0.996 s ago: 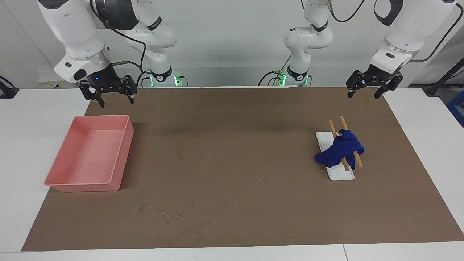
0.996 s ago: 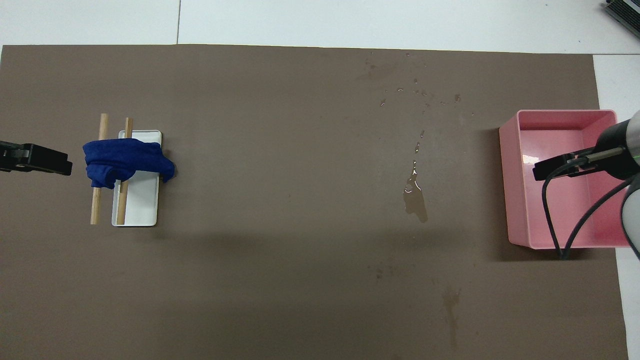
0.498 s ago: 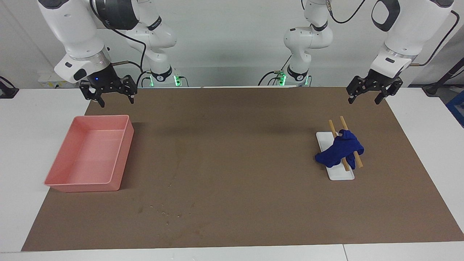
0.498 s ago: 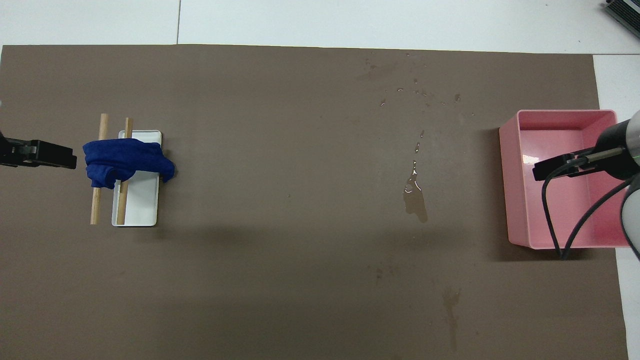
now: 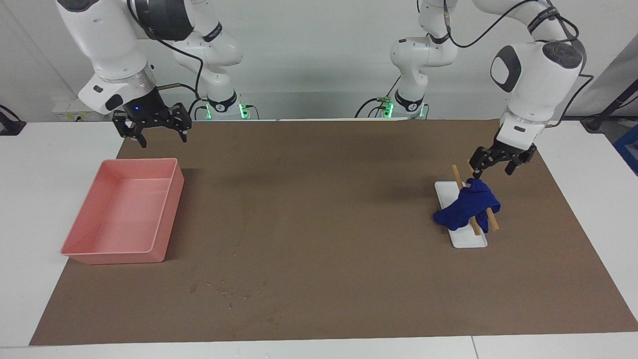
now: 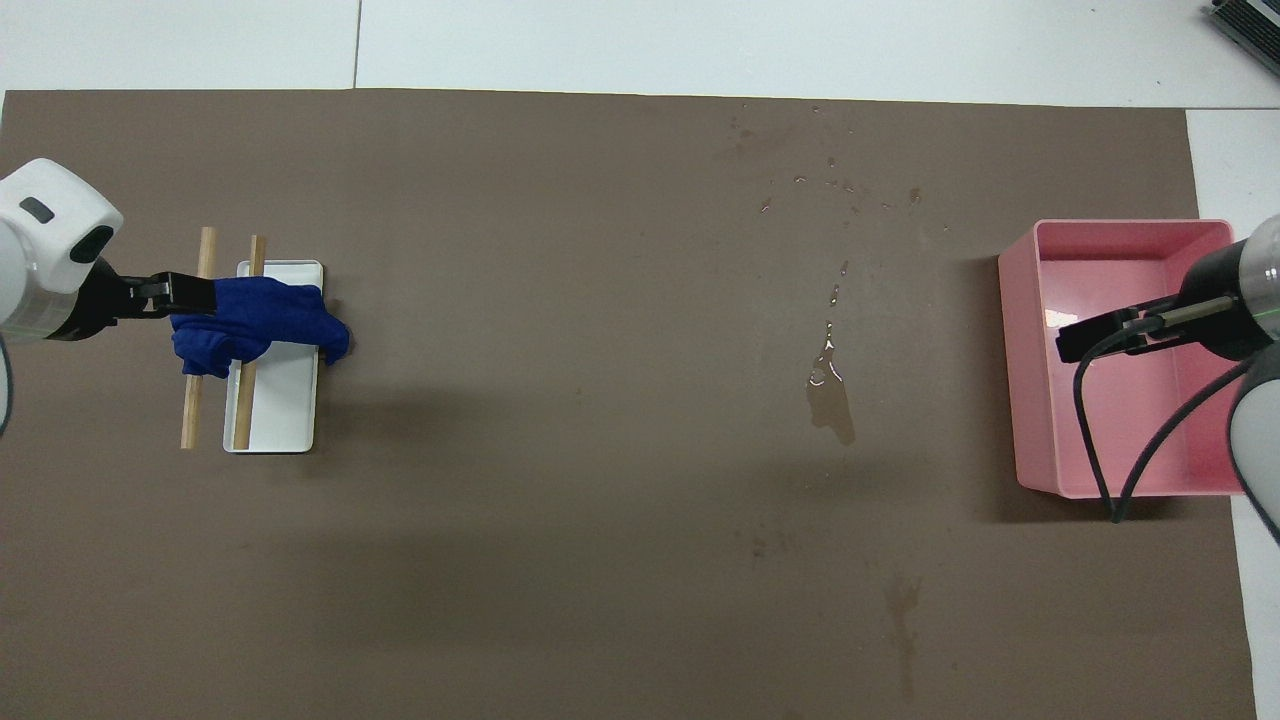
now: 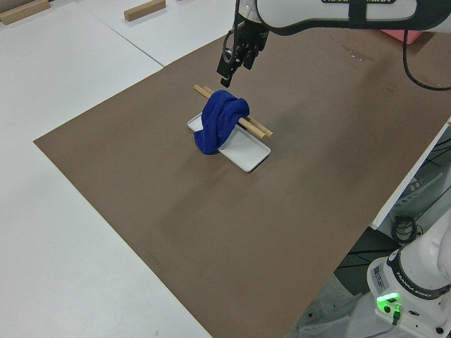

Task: Wipe water with towel using both arms
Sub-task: 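Grasp the blue cloth with the left gripper and lift it off the sticks, then carry the cloth with the left gripper while the right gripper approaches it, then grasp the cloth with the right gripper while the left gripper releases it, then lower the cloth onto the water spill with the right gripper, then rub the cloth over the water spill with the right gripper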

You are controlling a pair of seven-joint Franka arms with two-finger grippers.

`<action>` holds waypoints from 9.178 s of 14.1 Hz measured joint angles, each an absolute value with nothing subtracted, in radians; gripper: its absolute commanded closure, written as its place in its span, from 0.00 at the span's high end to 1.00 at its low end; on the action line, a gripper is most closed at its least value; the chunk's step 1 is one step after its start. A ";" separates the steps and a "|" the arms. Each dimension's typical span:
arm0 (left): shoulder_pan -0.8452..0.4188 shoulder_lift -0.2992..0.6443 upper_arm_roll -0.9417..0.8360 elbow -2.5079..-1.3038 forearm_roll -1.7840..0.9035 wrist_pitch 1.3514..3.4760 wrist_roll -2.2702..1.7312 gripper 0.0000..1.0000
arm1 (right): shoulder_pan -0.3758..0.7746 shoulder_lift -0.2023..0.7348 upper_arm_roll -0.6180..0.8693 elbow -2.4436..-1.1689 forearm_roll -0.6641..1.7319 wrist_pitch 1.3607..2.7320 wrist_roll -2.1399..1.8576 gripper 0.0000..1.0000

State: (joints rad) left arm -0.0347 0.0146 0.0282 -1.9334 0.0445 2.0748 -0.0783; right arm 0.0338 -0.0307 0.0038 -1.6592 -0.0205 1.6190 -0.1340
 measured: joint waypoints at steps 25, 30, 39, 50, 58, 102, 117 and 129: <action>-0.007 -0.009 0.031 -1.876 -0.224 2.034 -0.334 0.00 | 0.115 -0.031 0.014 -1.659 0.423 1.621 0.458 1.00; -0.040 -0.119 0.009 -1.862 -0.503 1.933 -0.684 0.00 | 0.167 -0.031 0.016 -1.661 0.605 1.729 0.799 1.00; -0.165 -0.140 -0.160 -1.915 -0.846 2.074 -1.245 0.00 | 0.361 -0.030 0.020 -1.808 0.899 2.232 1.307 1.00; -0.418 -0.151 -0.162 -1.950 -0.909 2.471 -1.498 0.00 | 0.421 -0.026 0.021 -1.899 0.979 2.323 1.307 1.00; -0.446 -0.200 -0.171 -1.949 -0.909 2.497 -1.581 0.00 | 0.422 -0.025 0.021 -1.911 0.979 2.330 1.219 0.00; 0.010 0.020 -0.109 -1.623 -0.031 1.606 0.080 1.00 | 0.216 0.108 0.013 -2.357 0.293 2.516 -0.251 0.00; 0.019 0.007 -0.108 -1.561 -0.026 1.503 0.087 1.00 | 0.214 0.206 0.012 -2.248 0.214 2.603 -0.251 0.00; 0.019 0.007 -0.108 -1.561 -0.026 1.502 0.087 1.00 | 0.202 0.274 0.012 -2.157 0.152 2.612 -0.256 0.00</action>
State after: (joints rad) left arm 0.0192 0.0070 -0.1076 -1.5606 -0.0261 1.5019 0.0871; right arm 0.2024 0.2741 0.0124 -2.1568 0.1518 2.6118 -0.2561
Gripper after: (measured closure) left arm 0.000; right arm 0.872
